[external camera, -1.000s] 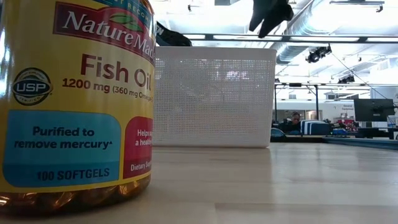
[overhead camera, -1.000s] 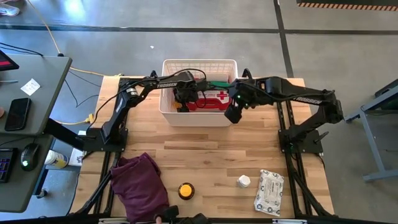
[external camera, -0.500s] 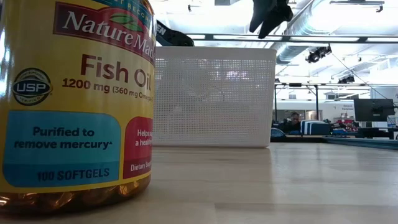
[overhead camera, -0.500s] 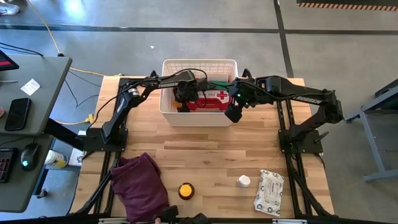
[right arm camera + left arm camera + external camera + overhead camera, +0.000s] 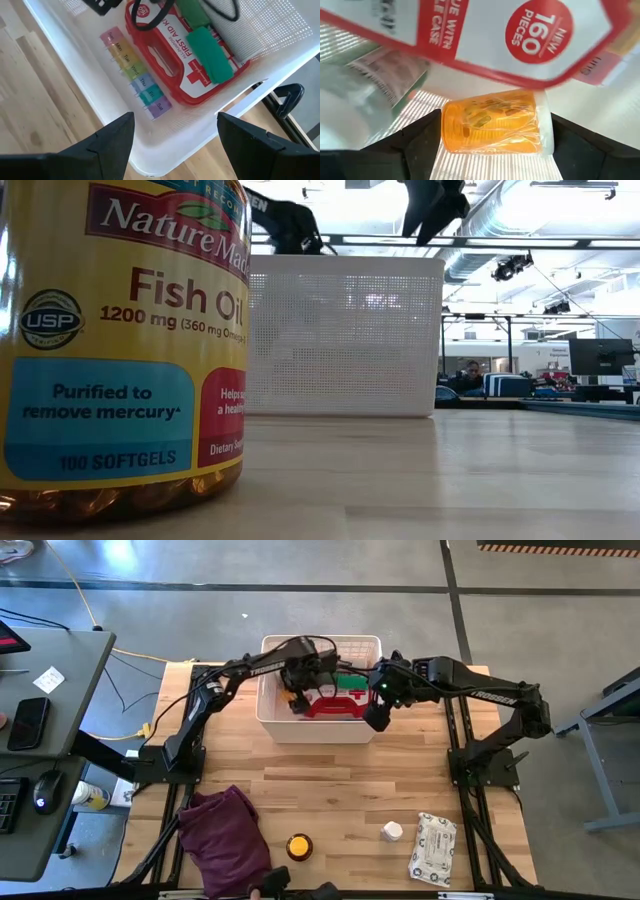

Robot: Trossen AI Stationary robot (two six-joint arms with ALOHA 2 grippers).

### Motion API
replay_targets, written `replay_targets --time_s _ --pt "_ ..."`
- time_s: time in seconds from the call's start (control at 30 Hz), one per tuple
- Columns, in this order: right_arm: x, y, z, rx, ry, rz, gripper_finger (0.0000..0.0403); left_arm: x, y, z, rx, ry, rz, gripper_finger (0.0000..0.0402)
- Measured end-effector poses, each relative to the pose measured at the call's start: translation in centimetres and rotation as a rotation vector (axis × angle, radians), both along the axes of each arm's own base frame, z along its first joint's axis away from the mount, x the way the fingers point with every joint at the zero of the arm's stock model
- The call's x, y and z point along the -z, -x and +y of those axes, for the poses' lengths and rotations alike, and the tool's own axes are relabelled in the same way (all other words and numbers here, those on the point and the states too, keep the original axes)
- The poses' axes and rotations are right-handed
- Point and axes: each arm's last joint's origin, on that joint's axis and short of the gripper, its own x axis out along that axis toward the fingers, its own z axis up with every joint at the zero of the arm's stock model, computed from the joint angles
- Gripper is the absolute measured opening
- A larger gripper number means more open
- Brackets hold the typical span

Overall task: Pick & place medical supplies in basket/bin
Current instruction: Put the orange pill bottle into the white bin

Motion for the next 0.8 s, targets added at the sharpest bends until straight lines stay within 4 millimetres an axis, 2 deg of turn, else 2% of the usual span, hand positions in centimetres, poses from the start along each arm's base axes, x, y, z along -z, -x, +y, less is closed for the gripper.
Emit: replay_targets --time_s 0.37,0.5,0.63,0.8 --pt "0.0 0.0 0.1 -0.035 -0.019 0.002 0.0275 -6.7 -0.7 0.4 -0.032 -0.124 -0.250 0.0357" --pt "0.0 0.0 0.1 -0.058 -0.020 0.011 0.0275 -8.4 -0.5 0.1 -0.053 -0.124 -0.375 0.0358" --pt "-0.6 0.8 0.0 -0.060 -0.009 -0.010 0.0275 -10.0 -0.2 -0.2 -0.090 -0.125 -0.459 0.0362" --pt "-2.6 3.0 -0.9 -0.019 0.026 -0.111 0.0275 -12.1 0.1 -0.6 -0.138 -0.056 -0.629 0.0355"
